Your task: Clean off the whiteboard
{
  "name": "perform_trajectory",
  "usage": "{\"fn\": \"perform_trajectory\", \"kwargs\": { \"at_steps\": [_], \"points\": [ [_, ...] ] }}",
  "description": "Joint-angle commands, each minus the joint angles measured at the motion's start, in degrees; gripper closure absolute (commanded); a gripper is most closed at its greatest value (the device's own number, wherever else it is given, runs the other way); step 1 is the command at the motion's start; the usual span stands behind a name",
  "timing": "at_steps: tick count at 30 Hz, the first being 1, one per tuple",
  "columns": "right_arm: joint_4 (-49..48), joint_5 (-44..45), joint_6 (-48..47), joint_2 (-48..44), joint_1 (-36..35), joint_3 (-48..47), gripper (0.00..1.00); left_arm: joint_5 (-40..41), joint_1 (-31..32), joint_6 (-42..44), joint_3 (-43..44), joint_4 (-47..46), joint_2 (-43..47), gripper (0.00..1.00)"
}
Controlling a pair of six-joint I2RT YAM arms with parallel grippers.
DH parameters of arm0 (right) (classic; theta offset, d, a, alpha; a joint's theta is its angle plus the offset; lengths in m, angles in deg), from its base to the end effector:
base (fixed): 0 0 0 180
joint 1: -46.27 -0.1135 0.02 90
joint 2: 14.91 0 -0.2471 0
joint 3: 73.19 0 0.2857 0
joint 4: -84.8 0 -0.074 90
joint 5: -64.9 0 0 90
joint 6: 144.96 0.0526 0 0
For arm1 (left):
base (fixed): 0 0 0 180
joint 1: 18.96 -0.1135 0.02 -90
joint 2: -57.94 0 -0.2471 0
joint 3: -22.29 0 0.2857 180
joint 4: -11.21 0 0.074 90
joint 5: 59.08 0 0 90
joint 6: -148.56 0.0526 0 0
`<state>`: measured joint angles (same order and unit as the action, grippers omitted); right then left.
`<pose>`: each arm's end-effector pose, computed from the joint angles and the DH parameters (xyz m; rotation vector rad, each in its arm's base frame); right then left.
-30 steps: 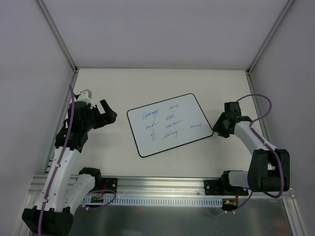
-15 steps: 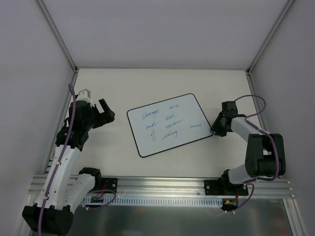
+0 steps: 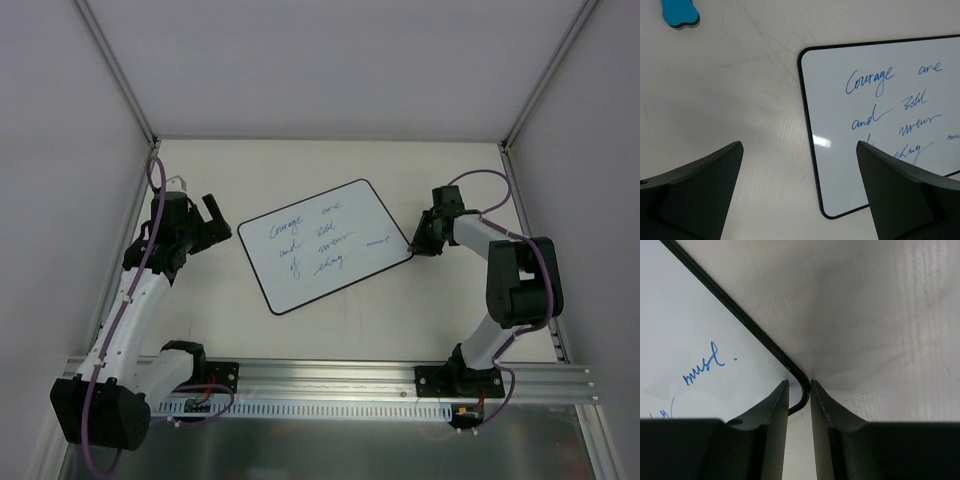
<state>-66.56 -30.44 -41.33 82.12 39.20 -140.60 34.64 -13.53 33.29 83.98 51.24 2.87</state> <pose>0.3617 0.0498 0.1101 0.1144 2.5995 0.2522 0.2670 -0.0220 0.2794 -0.4097 2.1231 -0.2404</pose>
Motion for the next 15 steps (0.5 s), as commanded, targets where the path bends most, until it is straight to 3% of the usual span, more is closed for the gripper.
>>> {"fn": "perform_trajectory", "kwargs": {
  "at_steps": [1,10,15],
  "points": [
    [-1.04,-3.01,-0.62,-0.09,-0.75,-1.14,0.73,3.21,-2.00,-1.79,3.35,-0.74,-2.58,0.01],
    [-0.96,-3.53,-1.06,-2.20,-1.02,1.58,0.71,6.91,-14.11,0.84,11.85,-1.18,-22.08,0.01],
    [-1.05,-3.27,-1.32,-2.73,-1.37,3.08,0.71,4.11,-18.78,3.74,19.42,-1.27,-36.14,0.09]
  ]
}}
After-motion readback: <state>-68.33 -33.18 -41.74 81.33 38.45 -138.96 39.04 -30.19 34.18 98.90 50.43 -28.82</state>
